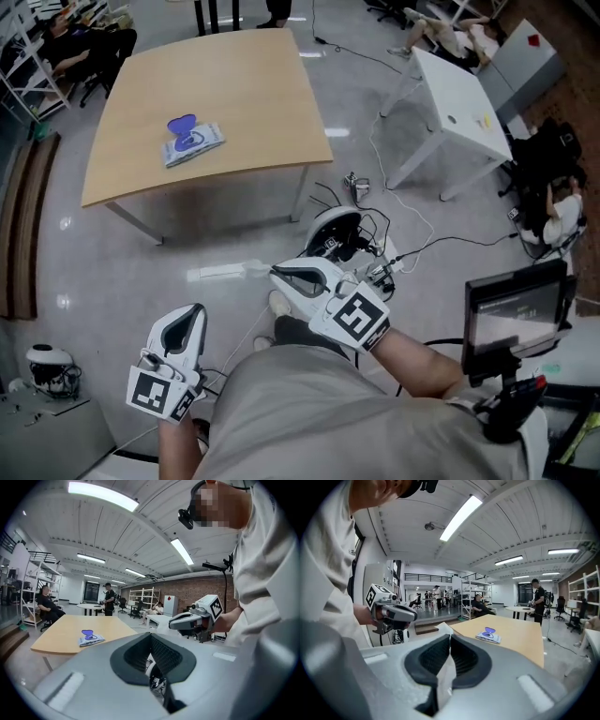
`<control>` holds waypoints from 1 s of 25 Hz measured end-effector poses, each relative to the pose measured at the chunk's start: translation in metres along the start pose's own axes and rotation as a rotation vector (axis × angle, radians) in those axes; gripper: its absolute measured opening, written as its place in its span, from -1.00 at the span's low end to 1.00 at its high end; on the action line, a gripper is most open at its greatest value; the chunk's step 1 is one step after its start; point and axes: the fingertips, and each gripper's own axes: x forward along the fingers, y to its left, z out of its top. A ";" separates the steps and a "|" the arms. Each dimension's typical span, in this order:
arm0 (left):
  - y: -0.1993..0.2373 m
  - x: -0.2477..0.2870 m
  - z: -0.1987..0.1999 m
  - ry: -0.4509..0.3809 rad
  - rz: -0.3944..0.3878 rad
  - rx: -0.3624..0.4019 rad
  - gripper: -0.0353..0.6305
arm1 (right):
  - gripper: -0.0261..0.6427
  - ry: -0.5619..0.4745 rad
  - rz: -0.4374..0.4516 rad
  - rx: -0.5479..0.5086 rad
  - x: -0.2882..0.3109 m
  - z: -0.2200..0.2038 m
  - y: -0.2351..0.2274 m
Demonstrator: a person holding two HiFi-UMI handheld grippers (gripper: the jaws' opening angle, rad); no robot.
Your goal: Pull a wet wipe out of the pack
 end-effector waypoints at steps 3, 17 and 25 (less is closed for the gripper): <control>-0.028 -0.010 0.003 -0.009 -0.036 0.021 -0.88 | -0.89 -0.011 -0.025 -0.003 -0.029 0.003 0.017; -0.050 0.007 0.000 -0.041 -0.027 0.022 -0.88 | -0.89 -0.039 0.005 -0.042 -0.054 0.009 0.020; -0.066 0.027 -0.001 -0.050 -0.068 0.035 -0.88 | -0.89 -0.046 0.010 -0.063 -0.062 -0.002 0.019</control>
